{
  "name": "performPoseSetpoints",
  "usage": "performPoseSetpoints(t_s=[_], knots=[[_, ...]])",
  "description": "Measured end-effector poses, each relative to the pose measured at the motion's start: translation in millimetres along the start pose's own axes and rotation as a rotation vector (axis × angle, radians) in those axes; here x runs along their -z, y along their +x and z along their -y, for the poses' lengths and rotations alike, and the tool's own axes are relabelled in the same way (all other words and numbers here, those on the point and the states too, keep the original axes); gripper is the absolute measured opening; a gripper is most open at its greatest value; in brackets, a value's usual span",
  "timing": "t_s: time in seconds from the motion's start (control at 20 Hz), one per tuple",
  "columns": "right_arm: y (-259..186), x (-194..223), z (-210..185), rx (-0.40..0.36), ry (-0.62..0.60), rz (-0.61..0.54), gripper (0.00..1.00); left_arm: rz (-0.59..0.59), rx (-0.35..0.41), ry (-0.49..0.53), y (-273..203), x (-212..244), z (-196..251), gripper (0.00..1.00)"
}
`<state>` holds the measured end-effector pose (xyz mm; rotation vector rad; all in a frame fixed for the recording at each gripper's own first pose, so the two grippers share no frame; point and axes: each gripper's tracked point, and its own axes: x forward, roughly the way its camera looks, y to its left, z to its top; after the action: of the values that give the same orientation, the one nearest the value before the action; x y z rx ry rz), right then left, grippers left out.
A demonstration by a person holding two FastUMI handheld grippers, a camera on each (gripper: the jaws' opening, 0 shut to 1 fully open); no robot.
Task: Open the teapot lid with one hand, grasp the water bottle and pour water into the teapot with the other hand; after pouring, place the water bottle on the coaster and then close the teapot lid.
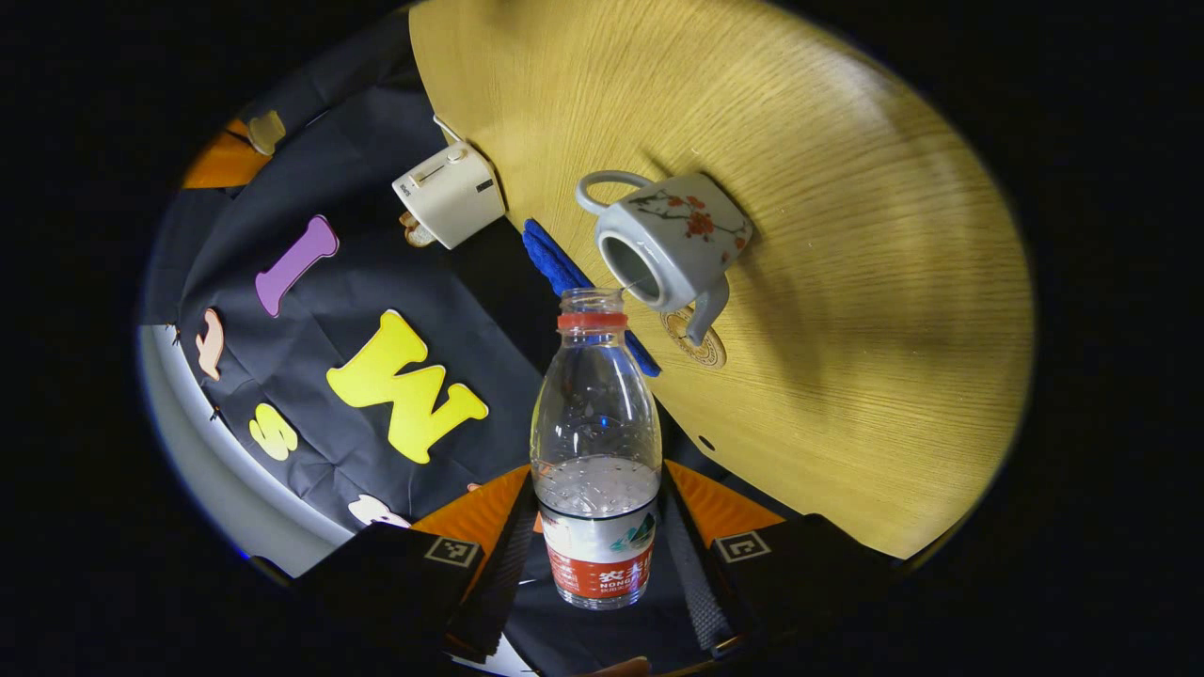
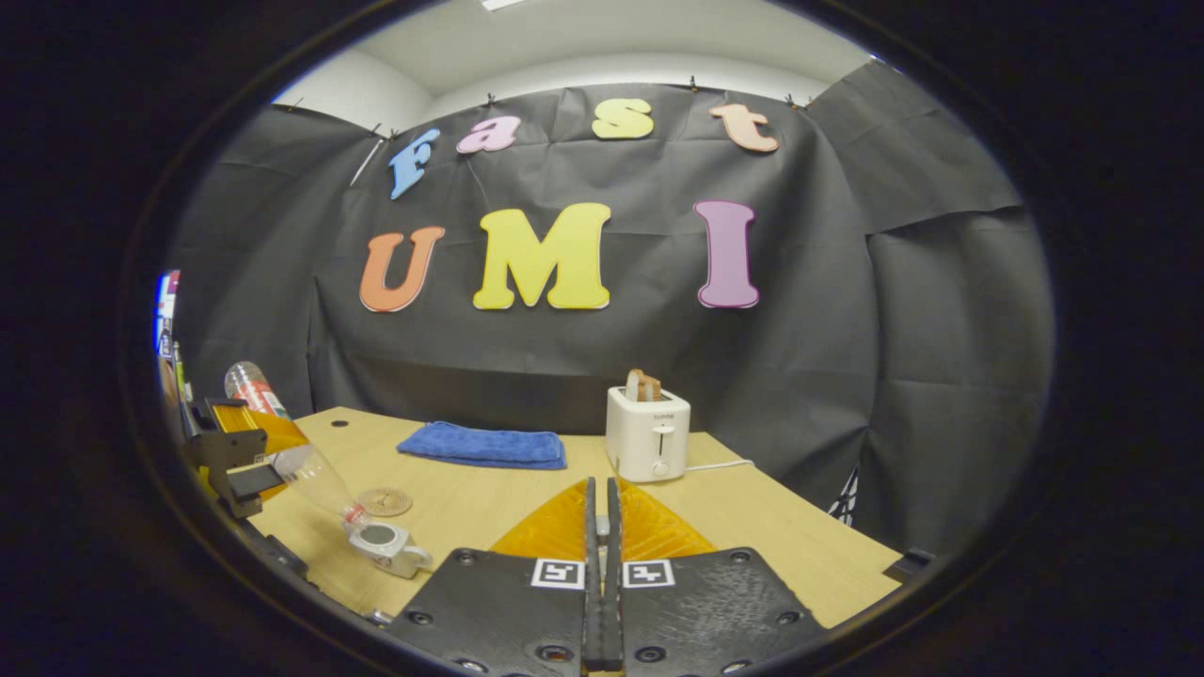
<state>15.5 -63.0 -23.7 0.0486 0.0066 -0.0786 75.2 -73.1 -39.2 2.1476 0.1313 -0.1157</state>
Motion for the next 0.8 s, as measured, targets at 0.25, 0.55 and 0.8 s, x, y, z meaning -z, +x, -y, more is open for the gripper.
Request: performPoseSetpoints(t_s=[0.25,0.55,0.8], knots=[[0.7,0.0,0.7,0.007,0.003,0.002,0.0,0.024,0.038,-0.233,11.1,3.1,10.1,0.75],[1.9,-0.2,4.2,0.022,0.002,0.009,0.0,0.073,0.078,-0.695,25.3,7.6,8.4,0.75],[2.6,1.4,3.0,0.024,0.0,0.006,0.0,0.136,0.022,-1.126,40.5,15.9,-14.6,0.75]])
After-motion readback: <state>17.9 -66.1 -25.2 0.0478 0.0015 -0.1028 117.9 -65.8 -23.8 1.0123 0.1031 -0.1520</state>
